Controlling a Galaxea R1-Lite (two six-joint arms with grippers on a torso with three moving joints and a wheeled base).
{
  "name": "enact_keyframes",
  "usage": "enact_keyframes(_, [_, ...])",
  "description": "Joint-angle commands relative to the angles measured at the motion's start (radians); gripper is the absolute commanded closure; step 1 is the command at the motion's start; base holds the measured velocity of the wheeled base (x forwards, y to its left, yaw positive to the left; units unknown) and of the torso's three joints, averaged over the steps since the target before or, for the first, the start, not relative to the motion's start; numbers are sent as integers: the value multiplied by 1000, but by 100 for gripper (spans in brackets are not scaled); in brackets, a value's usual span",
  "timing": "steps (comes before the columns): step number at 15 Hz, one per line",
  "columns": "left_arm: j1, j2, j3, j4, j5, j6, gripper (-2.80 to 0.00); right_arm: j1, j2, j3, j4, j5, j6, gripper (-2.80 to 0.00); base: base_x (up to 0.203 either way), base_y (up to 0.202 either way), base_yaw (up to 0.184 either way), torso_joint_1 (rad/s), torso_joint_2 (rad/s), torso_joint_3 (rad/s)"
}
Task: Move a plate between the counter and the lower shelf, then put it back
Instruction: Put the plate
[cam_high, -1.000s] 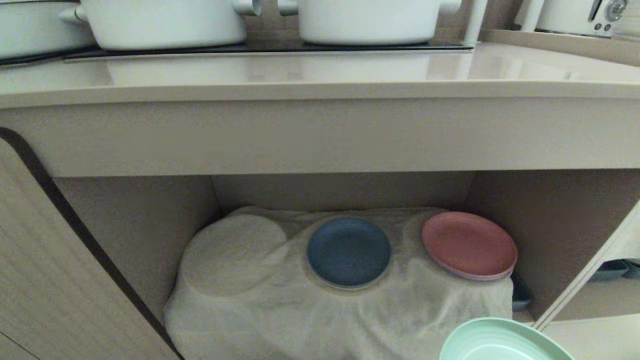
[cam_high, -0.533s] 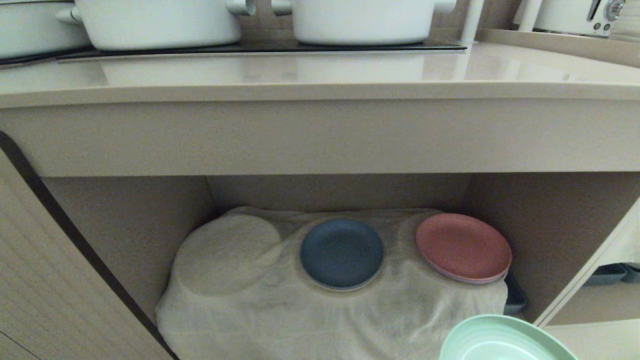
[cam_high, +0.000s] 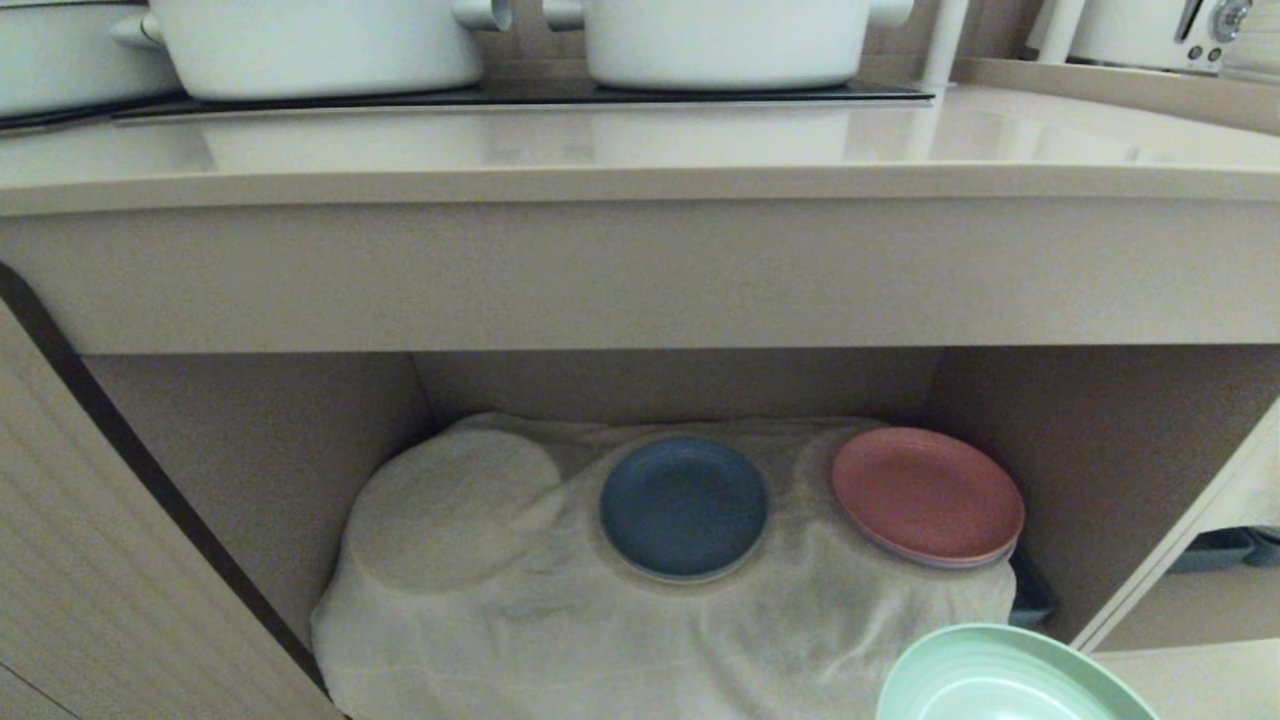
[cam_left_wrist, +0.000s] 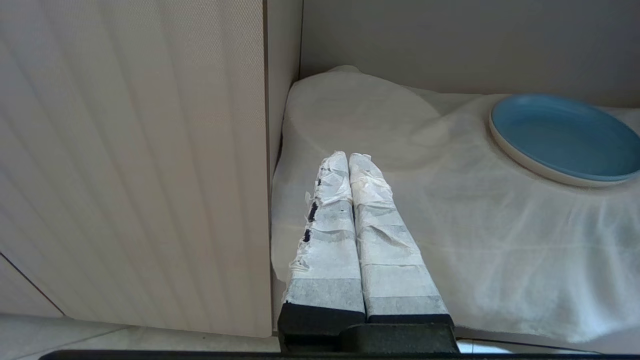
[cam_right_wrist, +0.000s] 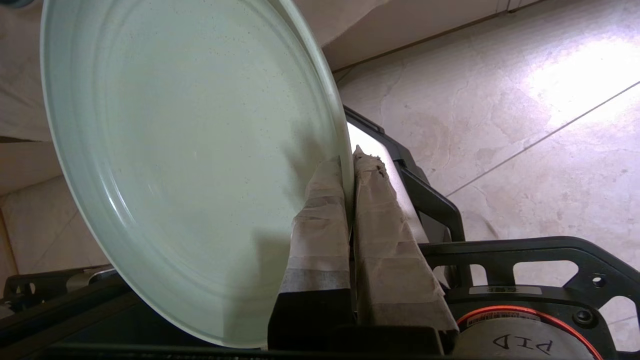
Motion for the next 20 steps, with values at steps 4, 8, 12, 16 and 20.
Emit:
enact_keyframes(4, [0,0,-1,0,1,-1,0,1,-9,-1,1,7,6,0,0,0,0,0,0,0])
enact_keyframes(8, [0,0,0,0,1,-1,0,-1,-7,-20,1,7,15,0,0,0,0,0,0,0])
enact_keyframes(12, [0,0,0,0,1,-1,0,1,-7,-23,1,7,15,0,0,0,0,0,0,0])
enact_keyframes(16, [0,0,-1,0,1,-1,0,-1,-7,-29,2,6,15,0,0,0,0,0,0,0])
enact_keyframes(20, [0,0,-1,0,1,-1,0,-1,-6,-28,4,5,15,0,0,0,0,0,0,0])
